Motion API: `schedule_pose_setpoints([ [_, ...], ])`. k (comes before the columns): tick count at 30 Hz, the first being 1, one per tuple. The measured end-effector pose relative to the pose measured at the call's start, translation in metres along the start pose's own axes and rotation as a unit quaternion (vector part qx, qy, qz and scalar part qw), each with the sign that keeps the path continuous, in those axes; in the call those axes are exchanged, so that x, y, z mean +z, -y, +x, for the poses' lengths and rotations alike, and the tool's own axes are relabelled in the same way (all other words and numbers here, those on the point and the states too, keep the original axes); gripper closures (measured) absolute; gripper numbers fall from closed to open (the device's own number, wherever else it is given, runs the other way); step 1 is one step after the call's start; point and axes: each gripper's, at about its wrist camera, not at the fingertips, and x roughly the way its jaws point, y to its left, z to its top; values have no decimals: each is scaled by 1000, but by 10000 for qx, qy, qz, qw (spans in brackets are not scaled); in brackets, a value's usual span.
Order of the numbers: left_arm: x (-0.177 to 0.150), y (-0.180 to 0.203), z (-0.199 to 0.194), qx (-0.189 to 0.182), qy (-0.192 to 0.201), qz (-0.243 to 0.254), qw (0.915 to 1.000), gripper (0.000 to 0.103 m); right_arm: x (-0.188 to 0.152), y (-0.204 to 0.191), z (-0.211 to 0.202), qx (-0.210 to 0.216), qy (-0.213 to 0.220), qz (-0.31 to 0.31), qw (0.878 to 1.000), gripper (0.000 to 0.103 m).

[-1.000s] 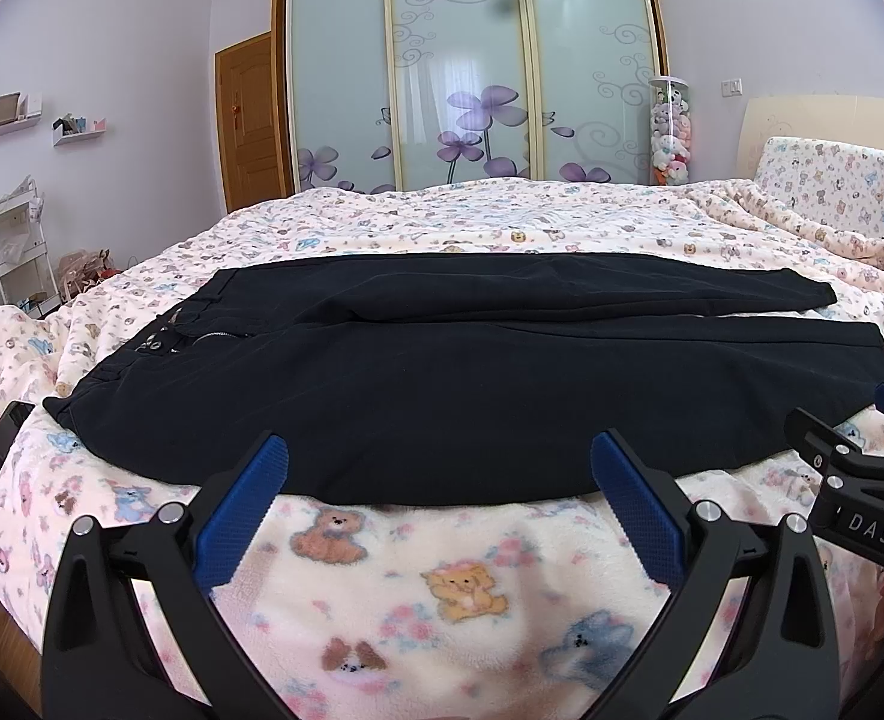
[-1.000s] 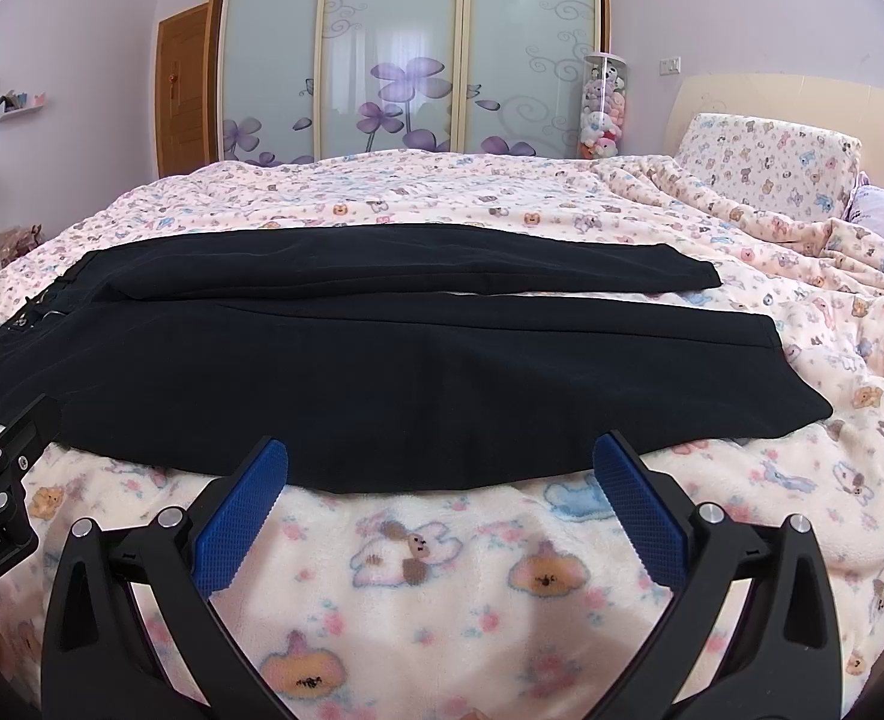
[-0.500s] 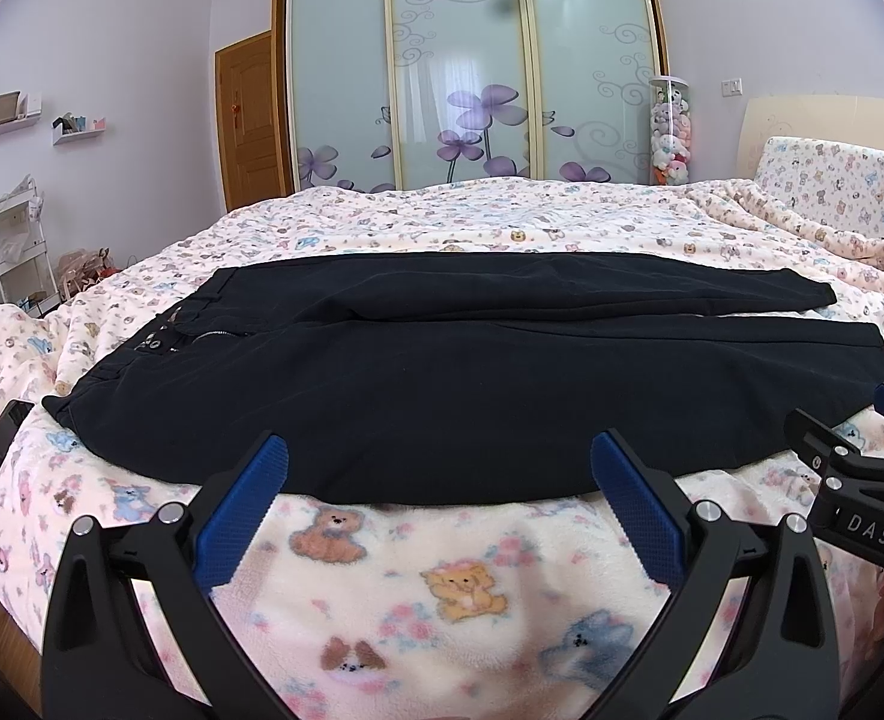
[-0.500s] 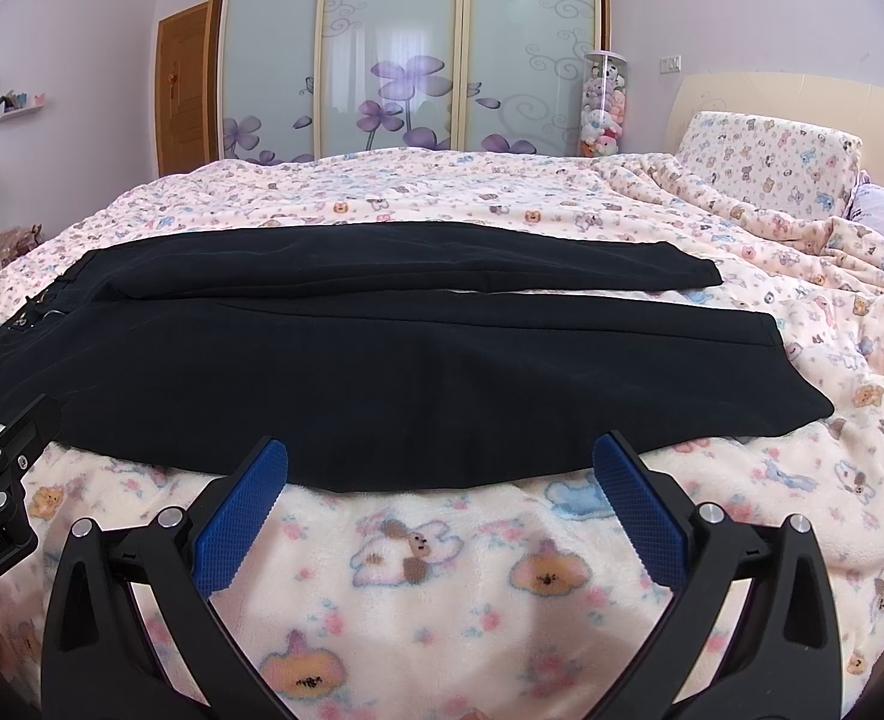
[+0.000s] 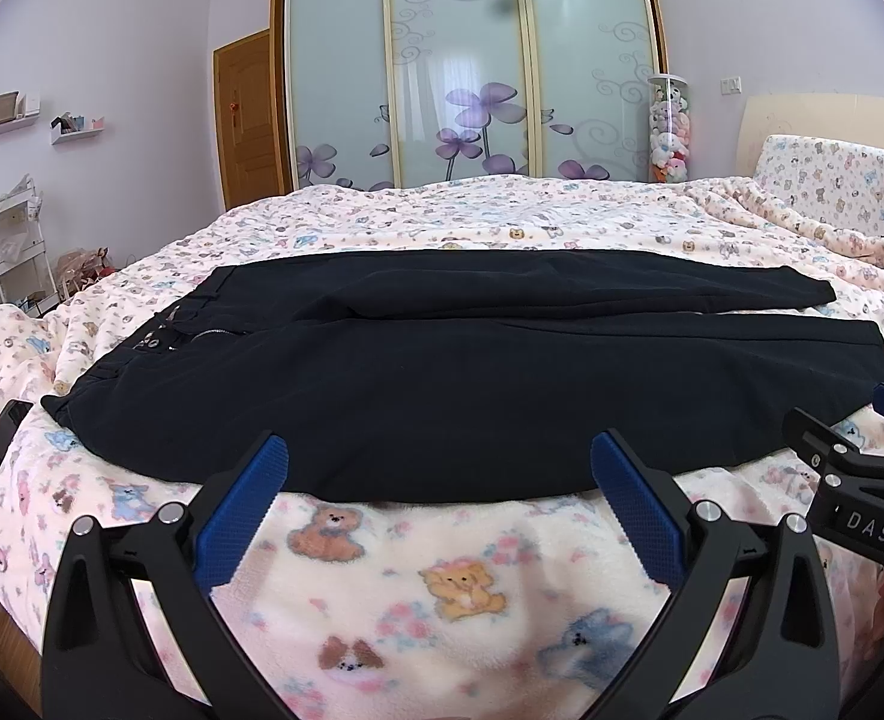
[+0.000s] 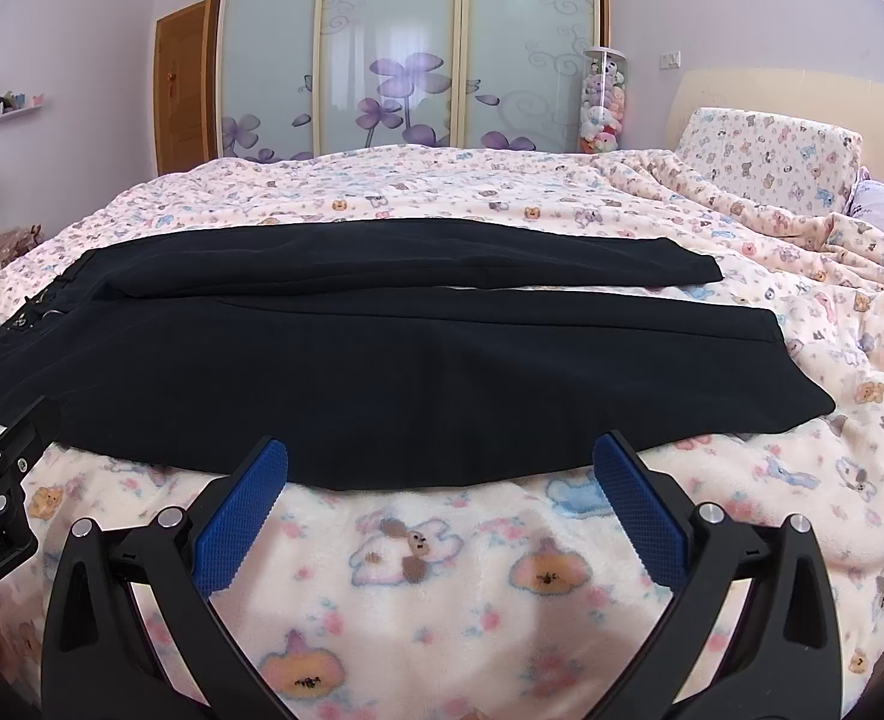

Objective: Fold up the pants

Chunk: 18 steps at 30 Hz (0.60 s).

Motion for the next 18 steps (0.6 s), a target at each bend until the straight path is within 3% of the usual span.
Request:
schedule_pose_setpoints([
  [18,-4,6,3,2,-15,-13,10000,2,-5,1,5,17,-36,16,10000,1],
])
